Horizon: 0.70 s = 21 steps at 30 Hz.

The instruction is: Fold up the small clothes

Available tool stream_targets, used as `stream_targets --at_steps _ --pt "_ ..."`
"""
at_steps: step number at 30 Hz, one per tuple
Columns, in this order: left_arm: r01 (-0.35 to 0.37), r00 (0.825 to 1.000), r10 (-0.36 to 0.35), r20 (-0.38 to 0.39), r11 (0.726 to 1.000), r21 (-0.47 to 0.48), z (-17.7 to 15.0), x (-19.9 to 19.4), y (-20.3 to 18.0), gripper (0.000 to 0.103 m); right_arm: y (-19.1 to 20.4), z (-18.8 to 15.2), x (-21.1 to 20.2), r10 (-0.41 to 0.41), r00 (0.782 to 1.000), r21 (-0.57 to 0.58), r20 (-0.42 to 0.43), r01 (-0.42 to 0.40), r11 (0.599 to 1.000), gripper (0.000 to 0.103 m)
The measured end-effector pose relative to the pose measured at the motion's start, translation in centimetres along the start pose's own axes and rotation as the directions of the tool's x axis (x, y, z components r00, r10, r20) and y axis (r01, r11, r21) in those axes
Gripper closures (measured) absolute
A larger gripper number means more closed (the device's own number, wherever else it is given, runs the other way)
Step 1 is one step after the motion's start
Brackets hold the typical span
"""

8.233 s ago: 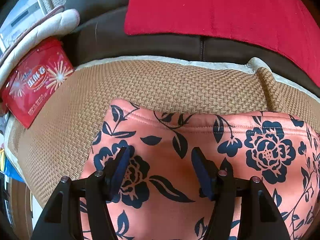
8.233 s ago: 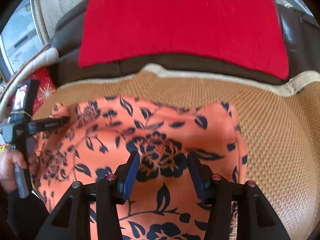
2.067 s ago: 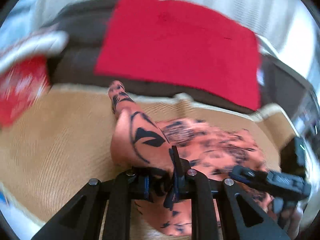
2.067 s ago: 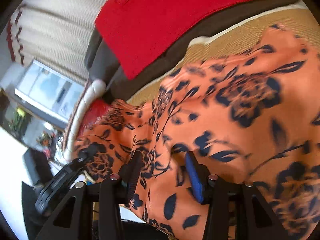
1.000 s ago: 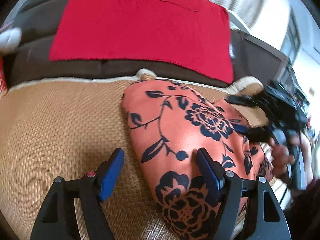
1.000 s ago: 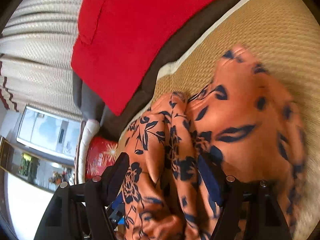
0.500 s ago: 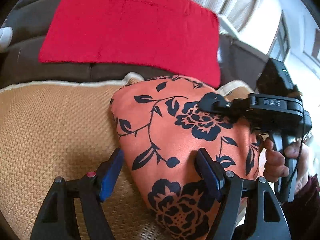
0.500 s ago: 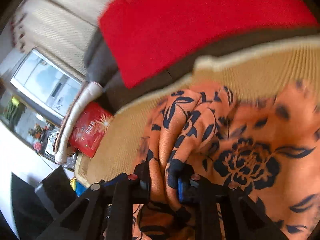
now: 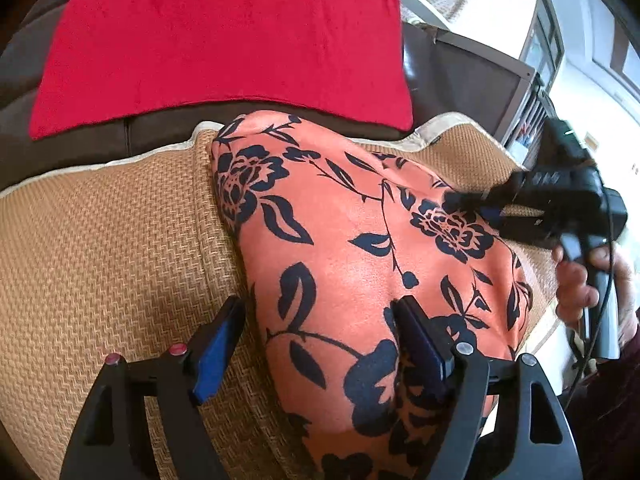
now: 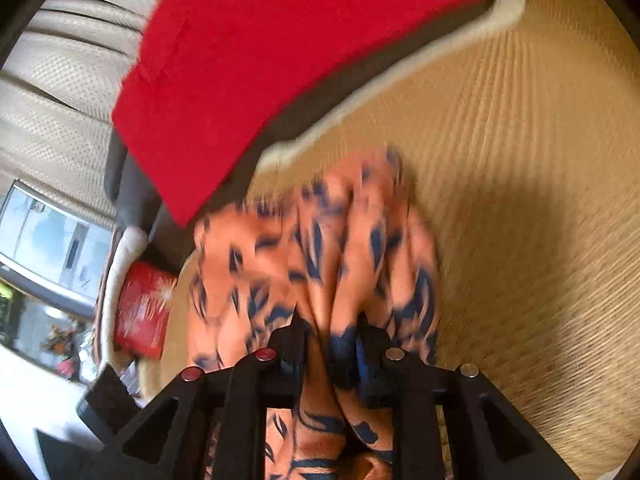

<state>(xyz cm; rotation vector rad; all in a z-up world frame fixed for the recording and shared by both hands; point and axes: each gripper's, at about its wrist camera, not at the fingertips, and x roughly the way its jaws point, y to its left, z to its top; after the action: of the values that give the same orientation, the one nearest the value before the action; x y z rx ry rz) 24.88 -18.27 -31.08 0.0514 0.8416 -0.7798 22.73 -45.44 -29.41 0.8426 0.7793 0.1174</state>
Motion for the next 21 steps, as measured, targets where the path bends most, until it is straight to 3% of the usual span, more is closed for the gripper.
stream_targets --at_steps 2,4,7,9,10,11,14,16,19,21 --pt "-0.013 1.000 0.013 0.002 1.000 0.013 -0.3 0.2 0.2 0.024 1.3 0.7 -2.2 0.005 0.989 -0.033 0.145 0.000 0.999 0.079" --pt "-0.020 1.000 0.020 0.001 1.000 0.018 -0.5 0.2 0.0 0.022 1.9 1.4 -2.8 0.074 0.980 -0.071 0.185 -0.061 0.996 0.079" --pt "-0.018 1.000 0.018 -0.002 1.000 0.001 -0.8 0.3 0.3 0.020 3.8 2.6 -0.6 0.054 0.989 -0.140 0.135 -0.035 0.990 0.079" --pt "-0.030 1.000 0.030 0.000 1.000 0.007 -1.1 0.3 0.4 0.019 3.4 3.2 3.2 -0.018 1.000 -0.109 0.019 0.020 0.994 0.079" --pt "-0.037 0.999 0.037 0.002 0.999 0.016 -1.2 0.2 0.5 0.019 2.3 3.2 5.6 -0.095 0.994 -0.070 -0.046 0.091 0.993 0.081" --pt "-0.052 0.999 0.051 0.006 0.998 0.027 -1.3 0.3 0.3 0.019 1.6 3.4 6.5 -0.096 0.993 -0.049 -0.069 0.092 0.994 0.083" --pt "-0.073 0.997 0.073 0.013 0.996 0.043 -1.4 -0.1 0.1 0.019 1.5 4.3 4.3 -0.068 0.998 -0.044 -0.015 0.067 0.997 0.079" --pt "-0.080 0.997 0.080 0.013 0.996 0.046 -1.3 -0.4 -0.2 0.019 3.1 4.4 2.7 -0.033 0.998 -0.119 0.047 0.038 0.992 0.079" --pt "-0.087 0.996 0.087 0.015 0.995 0.044 -1.6 -0.8 -0.5 0.018 5.8 4.2 3.1 0.053 0.998 -0.234 0.013 -0.049 0.971 0.079" --pt "-0.093 0.996 0.092 0.018 0.995 0.046 -1.7 -0.8 -0.6 0.018 6.8 4.3 4.4 0.068 0.997 -0.270 -0.027 -0.073 0.960 0.080"
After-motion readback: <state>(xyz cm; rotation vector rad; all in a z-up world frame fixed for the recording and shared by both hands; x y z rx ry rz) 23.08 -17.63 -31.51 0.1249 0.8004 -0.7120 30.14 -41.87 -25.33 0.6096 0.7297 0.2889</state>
